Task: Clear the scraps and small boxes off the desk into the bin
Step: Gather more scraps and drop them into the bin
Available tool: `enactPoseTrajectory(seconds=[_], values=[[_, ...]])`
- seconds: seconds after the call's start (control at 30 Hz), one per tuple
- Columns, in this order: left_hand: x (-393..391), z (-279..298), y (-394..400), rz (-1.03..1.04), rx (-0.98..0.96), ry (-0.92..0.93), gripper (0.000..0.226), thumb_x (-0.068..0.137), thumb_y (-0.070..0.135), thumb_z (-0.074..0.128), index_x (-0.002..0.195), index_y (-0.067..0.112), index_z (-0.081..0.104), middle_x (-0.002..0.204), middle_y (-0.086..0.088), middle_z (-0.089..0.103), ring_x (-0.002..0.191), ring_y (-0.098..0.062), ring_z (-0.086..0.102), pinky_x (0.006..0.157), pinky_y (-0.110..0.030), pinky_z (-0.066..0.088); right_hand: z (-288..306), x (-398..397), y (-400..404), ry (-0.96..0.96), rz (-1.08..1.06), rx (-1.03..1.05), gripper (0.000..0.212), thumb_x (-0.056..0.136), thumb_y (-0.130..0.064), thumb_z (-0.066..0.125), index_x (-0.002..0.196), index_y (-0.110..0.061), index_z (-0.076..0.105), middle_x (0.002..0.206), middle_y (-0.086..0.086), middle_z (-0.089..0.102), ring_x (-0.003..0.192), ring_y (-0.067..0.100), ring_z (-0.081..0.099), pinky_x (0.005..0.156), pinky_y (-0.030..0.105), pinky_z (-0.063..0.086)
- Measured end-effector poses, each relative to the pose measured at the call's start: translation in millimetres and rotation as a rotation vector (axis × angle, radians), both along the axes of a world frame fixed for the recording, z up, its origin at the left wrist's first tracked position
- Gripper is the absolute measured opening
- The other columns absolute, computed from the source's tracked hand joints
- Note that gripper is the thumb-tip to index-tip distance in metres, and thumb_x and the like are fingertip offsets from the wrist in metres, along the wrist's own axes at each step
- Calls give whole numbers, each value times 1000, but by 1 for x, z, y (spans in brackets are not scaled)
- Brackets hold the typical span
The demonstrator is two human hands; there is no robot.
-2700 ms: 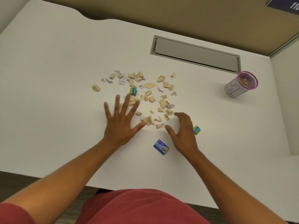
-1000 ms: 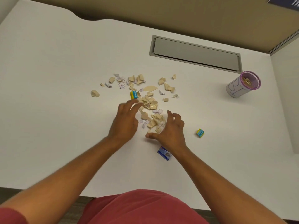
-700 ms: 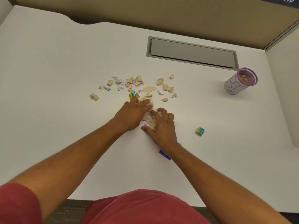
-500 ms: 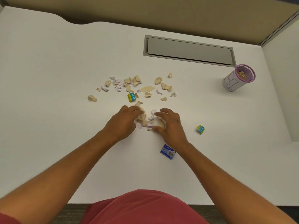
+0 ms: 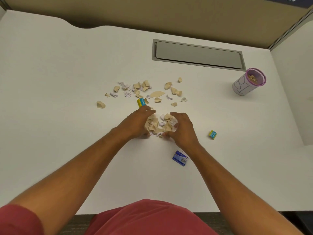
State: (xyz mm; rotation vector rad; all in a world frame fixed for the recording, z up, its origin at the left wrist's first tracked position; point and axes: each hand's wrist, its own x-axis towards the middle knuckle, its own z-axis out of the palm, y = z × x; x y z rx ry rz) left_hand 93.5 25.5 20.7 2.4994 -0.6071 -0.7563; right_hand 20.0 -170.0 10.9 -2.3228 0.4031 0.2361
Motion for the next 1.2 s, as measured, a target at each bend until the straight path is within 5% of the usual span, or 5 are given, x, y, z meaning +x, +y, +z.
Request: enactPoseTrajectory(seconds=[0.3,0.5,0.8,1.03,1.2], values=[[-3,1,-3,-136,107,-79,118,70,30,95,164,28,24,173,3,19,150,-28,40,115,-43,44,-4,7,11,151,203,-389,111,71,-79,68,159,-26,26,166,2,22,147,32,24,116,45,31],[-6,-2,-6,-75,52,-162,64,89,26,79,148,22,54,156,2,45,129,-27,59,95,-34,48,-18,-6,8,-116,295,-327,40,93,-33,69,129,-16,66,145,6,55,133,29,46,109,42,43],[-16,-5,8,19,231,-200,105,75,57,85,161,32,29,168,-4,14,140,-33,33,96,-42,52,-4,-17,-5,73,232,-362,92,85,-53,74,160,-36,23,166,-4,22,144,28,29,108,40,42],[-21,-8,-21,34,185,-191,72,93,32,76,155,21,43,156,-5,41,138,-32,38,98,-40,50,-20,-10,18,40,325,-572,57,98,-24,61,151,-30,42,152,5,39,120,32,43,76,37,51],[-23,-14,-31,38,159,-279,37,98,21,67,135,18,65,129,-7,59,118,-28,53,87,-36,51,-28,-9,18,-89,336,-529,24,86,-6,63,105,-19,68,105,3,58,95,26,50,65,42,54]])
